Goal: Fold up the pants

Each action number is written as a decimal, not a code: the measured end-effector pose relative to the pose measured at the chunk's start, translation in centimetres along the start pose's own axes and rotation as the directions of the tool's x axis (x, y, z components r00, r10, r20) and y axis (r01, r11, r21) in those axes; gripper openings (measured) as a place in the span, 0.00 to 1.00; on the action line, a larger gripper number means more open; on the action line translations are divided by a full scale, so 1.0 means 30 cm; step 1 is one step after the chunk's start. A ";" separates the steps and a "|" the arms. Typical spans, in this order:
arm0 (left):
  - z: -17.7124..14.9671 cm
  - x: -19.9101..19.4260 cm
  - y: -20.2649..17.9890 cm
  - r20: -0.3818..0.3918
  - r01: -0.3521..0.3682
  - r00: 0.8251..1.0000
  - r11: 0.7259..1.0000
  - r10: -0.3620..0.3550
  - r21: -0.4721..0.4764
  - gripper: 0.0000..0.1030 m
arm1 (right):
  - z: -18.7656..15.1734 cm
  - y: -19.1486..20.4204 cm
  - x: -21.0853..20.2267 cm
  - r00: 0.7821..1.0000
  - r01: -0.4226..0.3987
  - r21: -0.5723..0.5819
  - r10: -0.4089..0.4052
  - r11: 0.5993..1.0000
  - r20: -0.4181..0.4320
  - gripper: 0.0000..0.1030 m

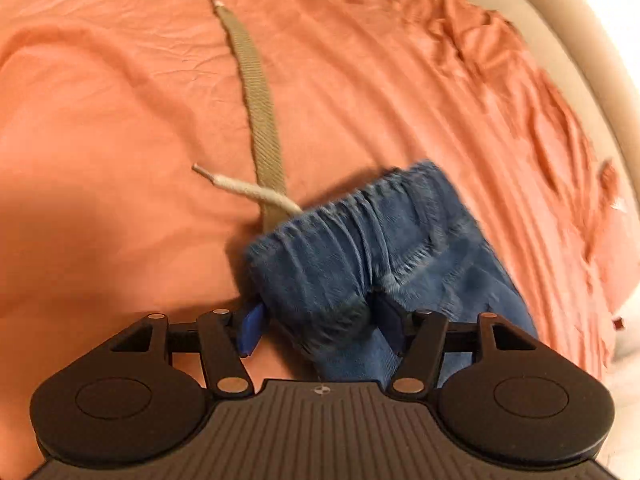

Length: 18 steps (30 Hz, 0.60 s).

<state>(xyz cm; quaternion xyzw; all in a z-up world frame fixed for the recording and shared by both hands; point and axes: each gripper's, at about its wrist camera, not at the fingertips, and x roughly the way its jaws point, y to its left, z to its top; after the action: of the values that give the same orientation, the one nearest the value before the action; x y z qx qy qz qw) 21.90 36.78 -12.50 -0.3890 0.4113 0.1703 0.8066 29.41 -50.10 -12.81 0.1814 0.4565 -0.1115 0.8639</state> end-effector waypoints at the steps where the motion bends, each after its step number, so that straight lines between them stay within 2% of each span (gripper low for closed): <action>1: 0.016 0.025 -0.011 -0.011 -0.032 0.999 0.999 0.032 0.006 0.62 | 0.002 -0.009 -0.001 1.000 0.018 0.001 -0.018 1.000 0.001 0.41; 6: 0.055 0.088 -0.077 -0.041 -0.123 0.991 0.990 0.126 0.071 0.61 | 0.011 -0.087 0.009 0.997 0.083 0.071 -0.082 0.994 -0.007 0.42; 8: 0.060 0.078 -0.101 -0.047 -0.140 0.988 0.985 0.145 0.106 0.61 | 0.009 -0.126 0.016 0.998 0.068 0.132 -0.067 0.989 -0.010 0.42; 10: 0.059 0.062 -0.145 -0.038 -0.166 0.984 0.975 0.173 0.150 0.65 | 0.002 -0.172 0.019 1.000 0.007 0.228 -0.007 0.974 0.000 0.47; 12: 0.049 0.029 -0.207 0.013 -0.212 0.976 0.944 0.216 0.251 0.67 | -0.009 -0.219 0.025 0.998 -0.057 0.329 0.052 0.943 0.023 0.60; 14: 0.034 -0.009 -0.268 0.072 -0.248 0.969 0.905 0.237 0.345 0.67 | -0.018 -0.259 0.027 0.995 -0.103 0.408 0.088 0.907 0.055 0.66; 18: -0.006 -0.059 -0.387 0.137 -0.280 0.960 0.855 0.244 0.436 0.67 | -0.043 -0.328 0.059 0.983 -0.183 0.525 0.156 0.831 0.097 0.66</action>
<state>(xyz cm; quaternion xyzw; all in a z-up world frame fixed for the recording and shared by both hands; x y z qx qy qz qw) 27.65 29.31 -5.50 -0.1245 0.4575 0.1932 0.8590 25.92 -58.55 -17.02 0.4501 0.3680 -0.1610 0.7975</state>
